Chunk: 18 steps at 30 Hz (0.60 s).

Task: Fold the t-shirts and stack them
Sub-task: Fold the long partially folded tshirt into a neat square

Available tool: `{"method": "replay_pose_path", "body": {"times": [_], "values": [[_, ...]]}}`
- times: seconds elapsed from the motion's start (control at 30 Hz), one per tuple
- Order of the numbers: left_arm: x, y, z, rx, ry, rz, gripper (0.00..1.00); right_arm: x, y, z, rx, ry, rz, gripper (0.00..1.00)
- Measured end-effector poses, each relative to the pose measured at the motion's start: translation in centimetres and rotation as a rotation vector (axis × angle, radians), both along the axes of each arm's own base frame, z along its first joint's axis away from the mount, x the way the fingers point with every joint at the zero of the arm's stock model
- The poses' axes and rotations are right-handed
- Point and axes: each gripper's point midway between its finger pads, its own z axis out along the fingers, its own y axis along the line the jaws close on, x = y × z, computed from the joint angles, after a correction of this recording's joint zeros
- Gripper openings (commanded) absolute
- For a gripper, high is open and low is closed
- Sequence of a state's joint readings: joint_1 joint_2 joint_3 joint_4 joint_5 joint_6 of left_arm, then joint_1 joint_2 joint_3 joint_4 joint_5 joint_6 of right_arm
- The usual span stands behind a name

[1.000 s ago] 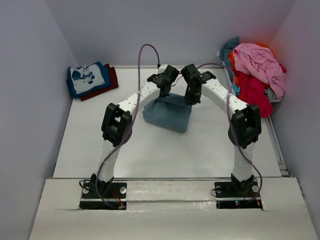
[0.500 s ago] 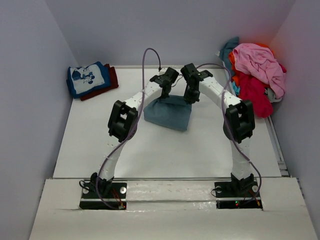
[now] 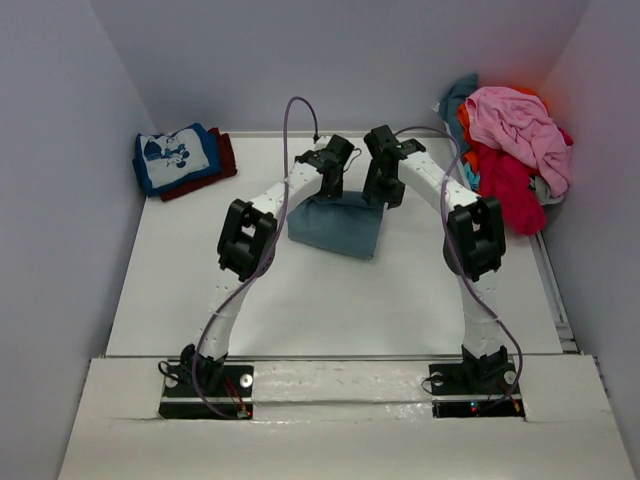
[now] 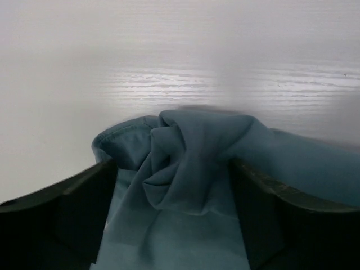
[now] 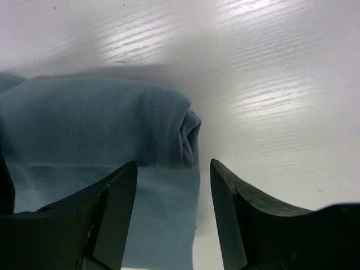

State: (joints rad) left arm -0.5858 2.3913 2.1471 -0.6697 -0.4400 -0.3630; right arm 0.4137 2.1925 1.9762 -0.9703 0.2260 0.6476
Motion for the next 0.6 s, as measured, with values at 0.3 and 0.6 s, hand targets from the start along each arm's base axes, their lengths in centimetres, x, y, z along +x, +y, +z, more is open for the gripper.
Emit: {"method": "replay_pose_path", "body": {"times": [0.3,0.6], "values": [[0.9,1.4,0.9,0.022,-0.028,0.040,0.99,0.7,-0.3,1.0,-0.009,-0.019,0.004,0.71],[-1.1,2.0,8.0,-0.014,-0.094,0.044,0.99,-0.1,-0.2,3.7,0.018,-0.027,0.013,0.63]]}}
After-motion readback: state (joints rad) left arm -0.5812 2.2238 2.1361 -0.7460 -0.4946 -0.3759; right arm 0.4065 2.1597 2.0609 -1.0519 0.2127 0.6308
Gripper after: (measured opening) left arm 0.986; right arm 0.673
